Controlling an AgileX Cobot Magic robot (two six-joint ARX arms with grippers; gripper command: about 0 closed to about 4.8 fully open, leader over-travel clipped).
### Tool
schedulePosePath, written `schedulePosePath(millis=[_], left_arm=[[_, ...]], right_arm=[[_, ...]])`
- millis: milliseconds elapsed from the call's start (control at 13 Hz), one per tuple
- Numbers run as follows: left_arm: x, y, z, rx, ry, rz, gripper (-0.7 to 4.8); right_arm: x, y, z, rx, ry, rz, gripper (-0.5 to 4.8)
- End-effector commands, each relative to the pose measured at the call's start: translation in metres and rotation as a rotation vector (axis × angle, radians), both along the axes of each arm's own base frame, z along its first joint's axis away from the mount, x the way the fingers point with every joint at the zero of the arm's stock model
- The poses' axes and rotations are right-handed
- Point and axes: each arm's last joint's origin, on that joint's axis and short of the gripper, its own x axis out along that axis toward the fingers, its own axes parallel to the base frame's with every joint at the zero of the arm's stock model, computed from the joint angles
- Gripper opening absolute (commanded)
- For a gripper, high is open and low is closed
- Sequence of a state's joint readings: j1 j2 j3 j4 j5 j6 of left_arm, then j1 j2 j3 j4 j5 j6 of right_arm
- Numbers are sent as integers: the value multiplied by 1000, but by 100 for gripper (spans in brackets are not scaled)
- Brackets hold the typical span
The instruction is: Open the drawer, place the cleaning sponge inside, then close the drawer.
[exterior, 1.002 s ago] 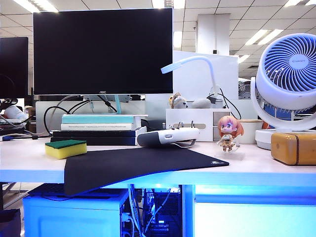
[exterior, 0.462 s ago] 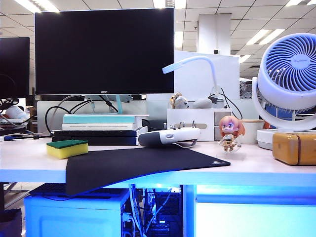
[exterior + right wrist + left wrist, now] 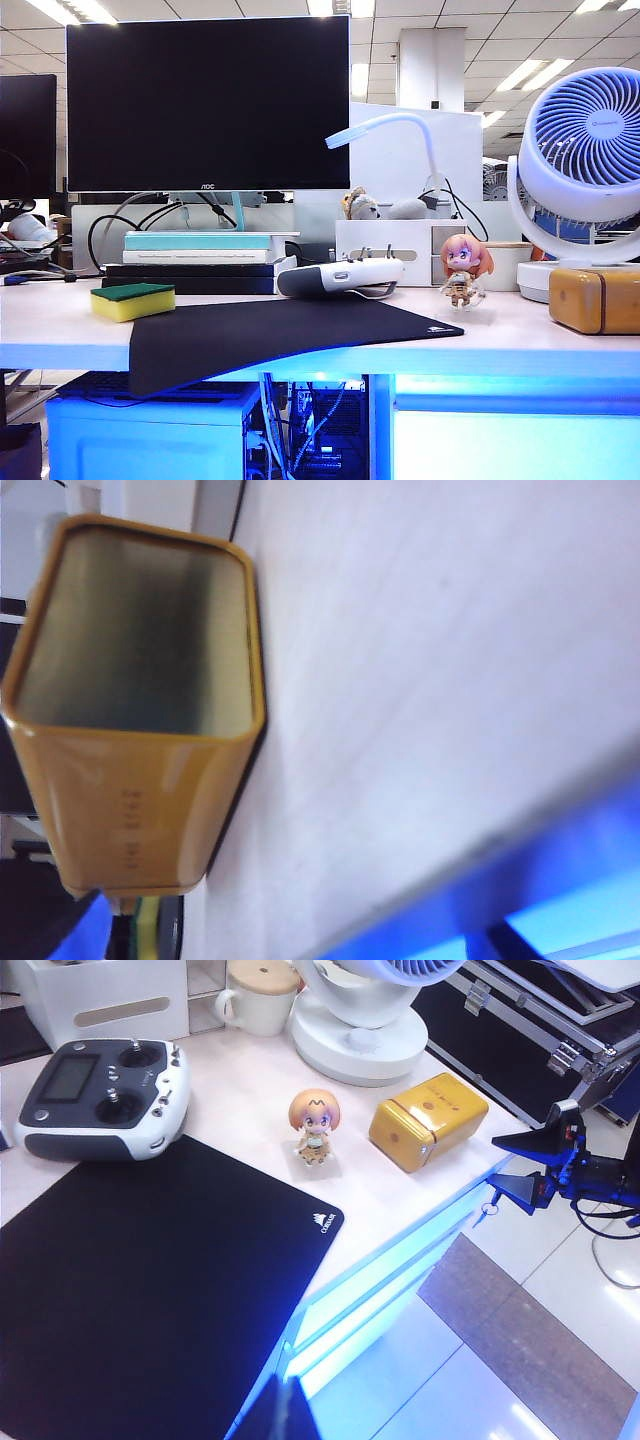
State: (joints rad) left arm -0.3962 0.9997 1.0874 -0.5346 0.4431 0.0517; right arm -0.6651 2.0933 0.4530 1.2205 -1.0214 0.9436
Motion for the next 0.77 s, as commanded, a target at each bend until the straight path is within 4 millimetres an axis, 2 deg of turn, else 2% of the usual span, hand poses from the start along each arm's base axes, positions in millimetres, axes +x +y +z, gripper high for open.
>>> schedulePosePath(millis=[77, 385, 771], left_arm=[[0, 0, 4, -15, -24, -4, -6], [0, 0, 4, -15, -24, -4, -6], [0, 0, 4, -15, -24, -4, -6]], right_arm=[[6, -5, 3, -48, -30, -11, 479], [14, -10, 10, -67, -89, 33, 479], [10, -7, 23, -65, -169, 41, 479]])
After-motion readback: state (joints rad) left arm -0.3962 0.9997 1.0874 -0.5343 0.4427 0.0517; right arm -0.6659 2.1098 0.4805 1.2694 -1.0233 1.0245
